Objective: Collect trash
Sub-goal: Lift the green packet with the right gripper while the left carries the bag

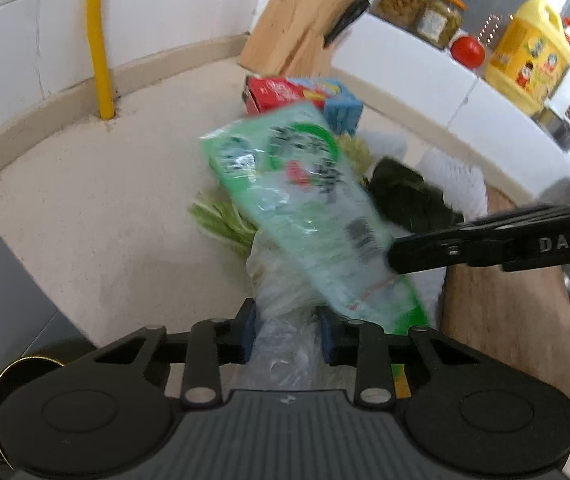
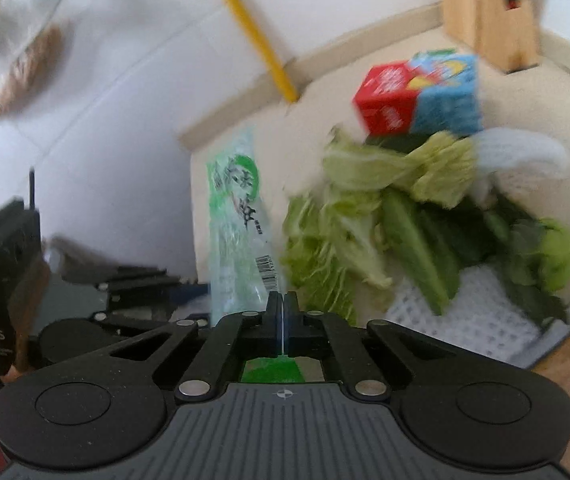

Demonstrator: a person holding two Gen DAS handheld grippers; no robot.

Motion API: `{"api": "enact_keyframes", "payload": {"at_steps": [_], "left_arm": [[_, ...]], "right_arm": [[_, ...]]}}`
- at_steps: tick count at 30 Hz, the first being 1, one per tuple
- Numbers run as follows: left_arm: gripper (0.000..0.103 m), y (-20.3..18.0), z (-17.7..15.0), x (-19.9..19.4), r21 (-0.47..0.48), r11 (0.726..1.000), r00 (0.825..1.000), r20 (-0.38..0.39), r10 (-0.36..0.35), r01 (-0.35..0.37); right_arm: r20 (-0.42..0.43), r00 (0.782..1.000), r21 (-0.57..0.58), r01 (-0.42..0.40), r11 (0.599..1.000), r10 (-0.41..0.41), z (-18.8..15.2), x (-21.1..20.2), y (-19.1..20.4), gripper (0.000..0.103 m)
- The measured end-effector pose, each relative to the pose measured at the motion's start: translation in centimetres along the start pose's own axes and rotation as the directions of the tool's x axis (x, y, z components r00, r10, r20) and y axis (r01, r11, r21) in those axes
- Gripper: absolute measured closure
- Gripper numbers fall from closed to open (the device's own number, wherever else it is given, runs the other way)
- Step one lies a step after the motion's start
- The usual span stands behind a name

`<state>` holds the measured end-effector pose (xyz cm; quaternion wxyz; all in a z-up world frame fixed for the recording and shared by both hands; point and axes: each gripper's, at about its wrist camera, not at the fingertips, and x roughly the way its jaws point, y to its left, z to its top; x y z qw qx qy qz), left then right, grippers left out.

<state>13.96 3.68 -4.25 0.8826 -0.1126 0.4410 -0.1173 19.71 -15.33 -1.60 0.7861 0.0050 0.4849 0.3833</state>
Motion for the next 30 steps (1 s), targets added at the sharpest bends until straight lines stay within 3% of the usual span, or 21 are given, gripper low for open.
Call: {"api": "enact_keyframes", "payload": {"at_steps": [6,9,14,21,30], "left_arm": [[0.077,0.2,0.4,-0.1,-0.019,0.999,0.999,0.007,-0.041,0.041],[0.078,0.0,0.1,0.1,-0.022,0.998,0.999,-0.008,-0.054,0.054],[0.078,0.6,0.5,-1.0,-0.052,0.997,0.998,0.032,-0.055,0.056],[0.078,2.0,1.7,-3.2,-0.095,0.994,0.991,0.126,-0.039,0.051],[0.078,5.0,2.5,-7.4,-0.146,0.989,0.964,0.261,0.039,0.0]], "right_arm": [[0.091,0.996,0.113,0.001,0.994,-0.012,-0.7,-2.8,-2.1,0.102],[0.098,0.995,0.148,-0.002,0.989,-0.012,-1.4,-3.1,-2.7,0.102],[0.121,0.993,0.175,-0.025,0.984,0.004,-1.8,-3.2,-2.9,0.102],[0.181,0.982,0.146,-0.075,0.986,0.048,-0.4,-3.7,-1.2,0.102],[0.238,0.963,0.064,-0.148,0.987,0.129,2.6,-3.3,2.2,0.102]]}}
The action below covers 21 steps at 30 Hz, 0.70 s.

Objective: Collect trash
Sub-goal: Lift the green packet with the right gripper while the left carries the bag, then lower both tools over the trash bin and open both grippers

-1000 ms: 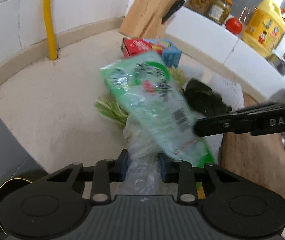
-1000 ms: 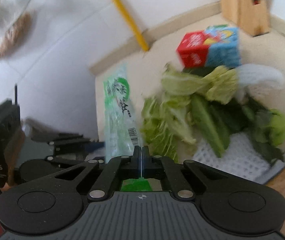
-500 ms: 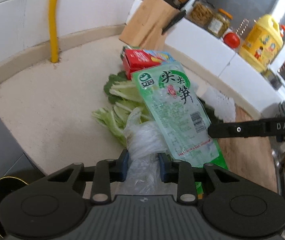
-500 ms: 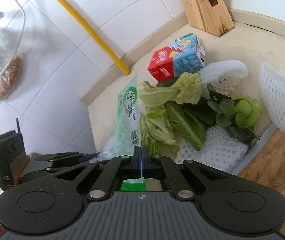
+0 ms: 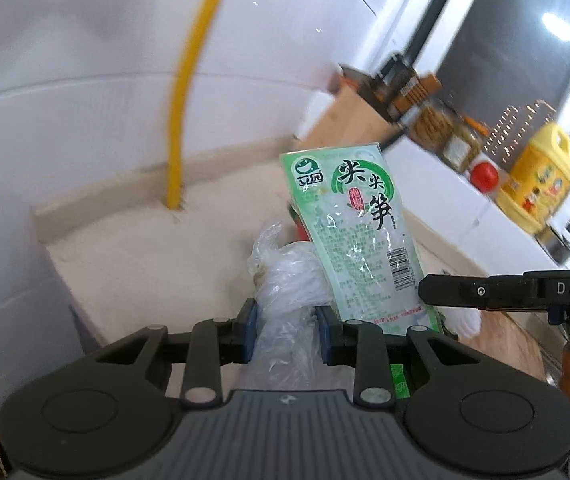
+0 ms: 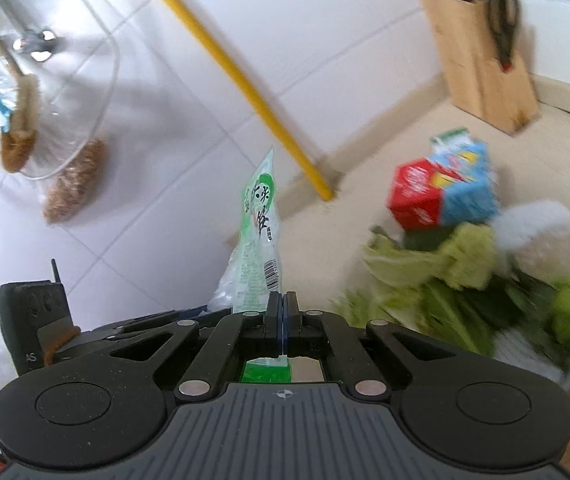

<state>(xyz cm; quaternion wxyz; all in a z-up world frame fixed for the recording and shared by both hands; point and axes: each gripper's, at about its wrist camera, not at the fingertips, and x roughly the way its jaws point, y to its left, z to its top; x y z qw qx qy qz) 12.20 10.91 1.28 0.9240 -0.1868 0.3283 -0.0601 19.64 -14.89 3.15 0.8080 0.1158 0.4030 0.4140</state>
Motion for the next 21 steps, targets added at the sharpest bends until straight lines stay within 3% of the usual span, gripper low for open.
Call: {"api": "enact_keyframes", "payload": {"at_steps": [5,11,21], "left_arm": [[0.078,2.7,0.4,-2.6,-0.045,0.996,0.995,0.059,0.081,-0.078],[0.078,6.6,-0.5,-5.5,-0.122,0.973,0.975,0.084,0.205,-0.194],[0.078,13.0,-3.8,-8.1,-0.251,0.89,0.915,0.037,0.401,-0.38]], "right_arm": [[-0.015,0.998,-0.039,-0.069,0.997,0.068,0.9,2.5,2.4,0.102],[-0.079,0.985,-0.067,-0.158,0.985,0.153,1.1,7.2,5.5,0.102],[-0.221,0.952,-0.099,-0.238,0.966,0.212,-1.1,15.7,10.9,0.102]]}}
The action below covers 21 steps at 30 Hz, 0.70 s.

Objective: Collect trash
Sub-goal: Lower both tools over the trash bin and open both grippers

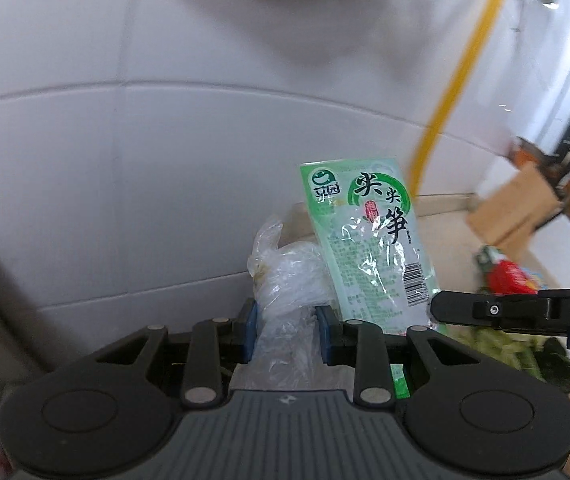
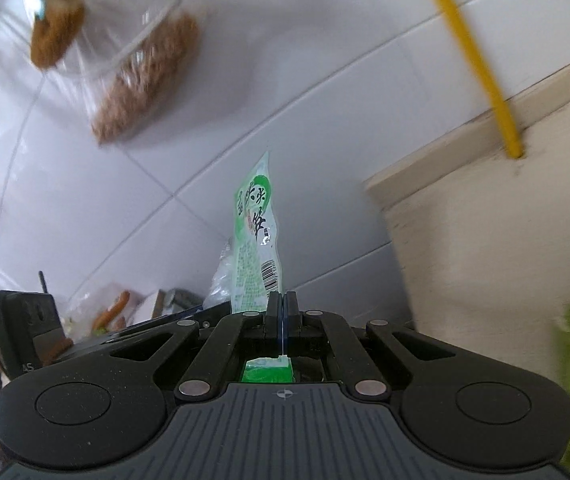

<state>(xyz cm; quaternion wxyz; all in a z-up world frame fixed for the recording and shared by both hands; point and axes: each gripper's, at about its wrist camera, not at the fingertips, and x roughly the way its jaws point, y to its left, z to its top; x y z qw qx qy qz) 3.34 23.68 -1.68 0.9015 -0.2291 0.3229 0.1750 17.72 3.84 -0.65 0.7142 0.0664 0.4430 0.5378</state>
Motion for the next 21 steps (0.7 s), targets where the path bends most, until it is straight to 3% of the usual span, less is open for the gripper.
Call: {"api": "enact_keyframes", "payload": {"at_steps": [10,21], "left_arm": [[0.078,4.1,-2.5,3.4,-0.056,0.989,0.988,-0.085,0.13,-0.135],[0.078,4.6,-5.1,9.5,-0.041,0.96,0.943,-0.199,0.265,-0.278]], "right_arm": [[-0.11,0.992,0.007,0.055,0.998,-0.054,-1.7,6.8,1.0,0.102],[-0.204,0.96,-0.006,0.193,0.981,-0.19,-4.0,12.9,0.2,0.102]]}}
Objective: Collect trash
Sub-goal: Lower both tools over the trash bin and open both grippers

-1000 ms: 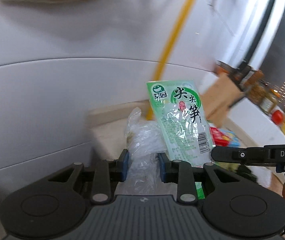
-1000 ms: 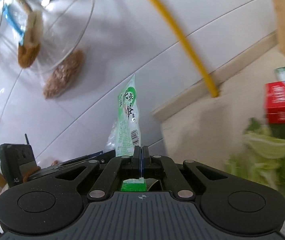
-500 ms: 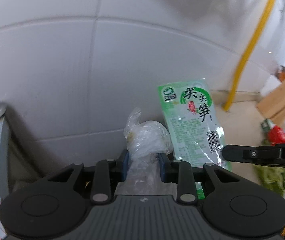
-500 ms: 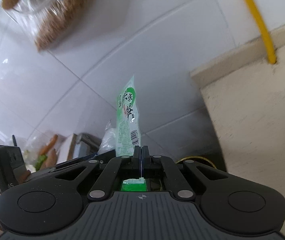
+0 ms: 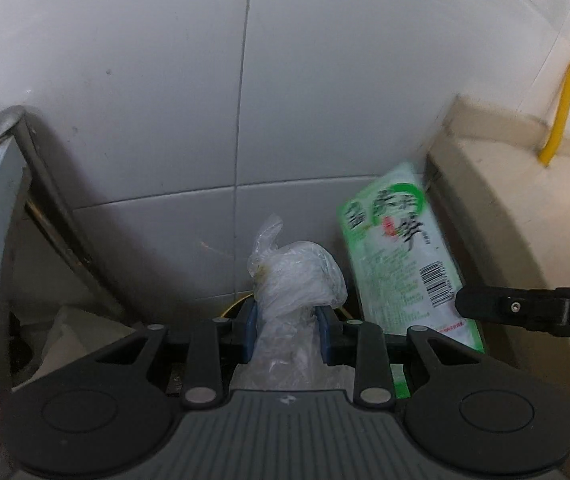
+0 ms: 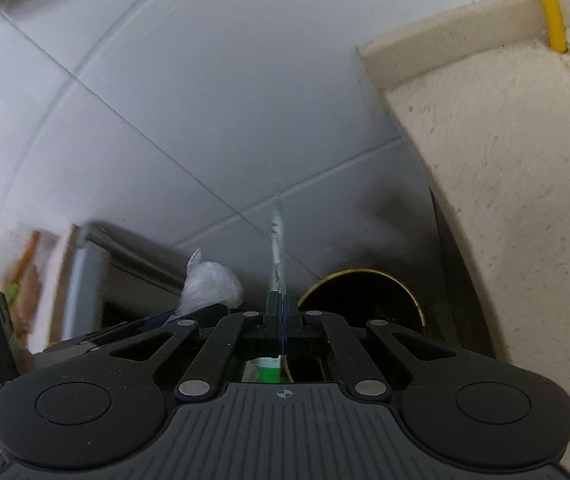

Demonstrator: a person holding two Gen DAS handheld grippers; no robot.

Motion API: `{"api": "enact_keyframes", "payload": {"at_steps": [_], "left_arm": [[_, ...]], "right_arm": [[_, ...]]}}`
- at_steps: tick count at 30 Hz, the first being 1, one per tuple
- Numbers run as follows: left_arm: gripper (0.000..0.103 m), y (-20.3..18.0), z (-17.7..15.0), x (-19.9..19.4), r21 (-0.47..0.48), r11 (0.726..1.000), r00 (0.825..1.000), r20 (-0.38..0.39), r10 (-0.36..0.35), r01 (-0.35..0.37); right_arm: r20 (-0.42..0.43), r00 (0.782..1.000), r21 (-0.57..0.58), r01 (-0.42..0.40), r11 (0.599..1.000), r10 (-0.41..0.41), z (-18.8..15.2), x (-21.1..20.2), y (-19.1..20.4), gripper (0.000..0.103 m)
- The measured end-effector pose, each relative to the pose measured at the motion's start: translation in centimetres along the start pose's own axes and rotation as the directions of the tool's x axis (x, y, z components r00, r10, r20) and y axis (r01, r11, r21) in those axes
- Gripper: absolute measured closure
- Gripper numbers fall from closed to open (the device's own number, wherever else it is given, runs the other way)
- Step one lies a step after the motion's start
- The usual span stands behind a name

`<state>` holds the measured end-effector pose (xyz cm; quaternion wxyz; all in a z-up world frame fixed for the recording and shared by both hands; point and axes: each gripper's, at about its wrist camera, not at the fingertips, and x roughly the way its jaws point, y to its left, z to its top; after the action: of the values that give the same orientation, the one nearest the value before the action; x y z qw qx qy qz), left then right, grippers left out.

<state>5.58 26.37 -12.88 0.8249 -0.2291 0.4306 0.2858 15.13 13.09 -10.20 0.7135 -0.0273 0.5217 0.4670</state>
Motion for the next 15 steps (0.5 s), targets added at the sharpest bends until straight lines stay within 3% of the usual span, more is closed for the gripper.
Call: {"api": "enact_keyframes", "payload": {"at_steps": [15], "left_arm": [[0.072,1.2,-0.9,6.8,-0.067,0.993,0.986,-0.146,0.087,-0.097]], "right_arm": [[-0.092,0.987,-0.024,0.127,0.992,-0.129,0.1,8.2,-0.8,0.101]]}}
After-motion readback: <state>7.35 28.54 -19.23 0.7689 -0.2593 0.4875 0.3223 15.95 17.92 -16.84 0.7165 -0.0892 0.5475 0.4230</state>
